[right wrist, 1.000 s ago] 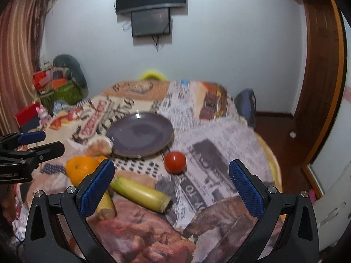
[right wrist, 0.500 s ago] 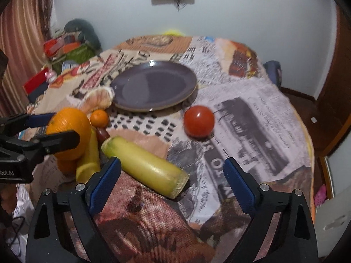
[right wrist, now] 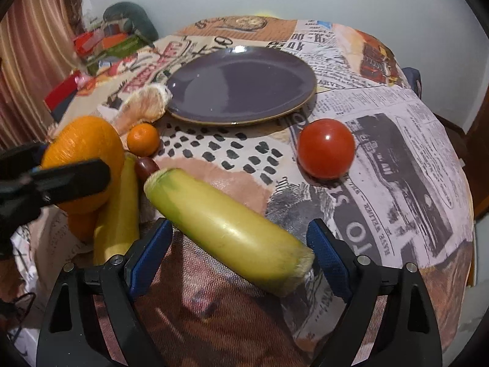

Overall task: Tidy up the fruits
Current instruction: 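Grasp the large orange with the left gripper while the right gripper grasps a yellow-green cob, then carry the orange with the left gripper while the right gripper carries the cob to the grey plate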

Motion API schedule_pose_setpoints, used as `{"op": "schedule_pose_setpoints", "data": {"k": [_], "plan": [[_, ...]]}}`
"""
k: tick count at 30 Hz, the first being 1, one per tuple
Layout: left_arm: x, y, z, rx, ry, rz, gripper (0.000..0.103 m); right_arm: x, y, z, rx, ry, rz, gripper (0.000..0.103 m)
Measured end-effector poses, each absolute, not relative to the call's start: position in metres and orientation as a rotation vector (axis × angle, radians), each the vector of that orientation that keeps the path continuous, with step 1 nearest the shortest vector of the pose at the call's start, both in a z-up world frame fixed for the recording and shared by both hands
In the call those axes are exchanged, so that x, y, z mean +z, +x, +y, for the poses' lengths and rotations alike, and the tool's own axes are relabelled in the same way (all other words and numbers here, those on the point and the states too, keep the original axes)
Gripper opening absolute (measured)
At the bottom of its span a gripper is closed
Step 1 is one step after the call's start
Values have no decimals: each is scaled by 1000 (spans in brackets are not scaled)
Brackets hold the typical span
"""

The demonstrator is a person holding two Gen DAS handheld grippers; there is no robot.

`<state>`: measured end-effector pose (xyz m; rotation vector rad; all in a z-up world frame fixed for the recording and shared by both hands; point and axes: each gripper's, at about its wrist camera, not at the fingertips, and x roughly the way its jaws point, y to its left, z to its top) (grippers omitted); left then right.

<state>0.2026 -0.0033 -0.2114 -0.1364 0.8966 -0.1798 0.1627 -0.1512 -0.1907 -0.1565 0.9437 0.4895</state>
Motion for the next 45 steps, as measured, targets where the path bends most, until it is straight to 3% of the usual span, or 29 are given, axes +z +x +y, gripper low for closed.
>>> {"op": "schedule_pose_setpoints", "data": {"k": [4, 6, 8, 10, 14, 22, 25, 30, 37, 45], "plan": [[-207, 202, 0, -168, -138, 885, 68, -192, 164, -151, 480, -166, 938, 88], [-204, 201, 1, -156, -130, 874, 68, -192, 164, -153, 475, -161, 934, 81], [-200, 200, 2, -154, -132, 865, 68, -192, 163, -153, 470, -169, 937, 60], [-194, 198, 4, -149, -133, 854, 68, -191, 162, -152, 482, -170, 940, 48], [-185, 192, 9, -129, -118, 824, 68, -189, 151, -149, 508, -184, 949, 36], [-174, 184, 19, -105, -124, 800, 68, -182, 139, -150, 527, -195, 1004, 35], [-171, 181, 19, -105, -116, 792, 68, -175, 145, -149, 535, -164, 987, 42], [-172, 181, 17, -107, -105, 795, 68, -176, 162, -135, 529, -186, 968, 43], [-176, 189, 20, -98, -105, 807, 68, -193, 180, -125, 527, -191, 1002, 39], [-174, 201, 20, -88, -91, 802, 68, -175, 173, -131, 529, -143, 964, 35]]}}
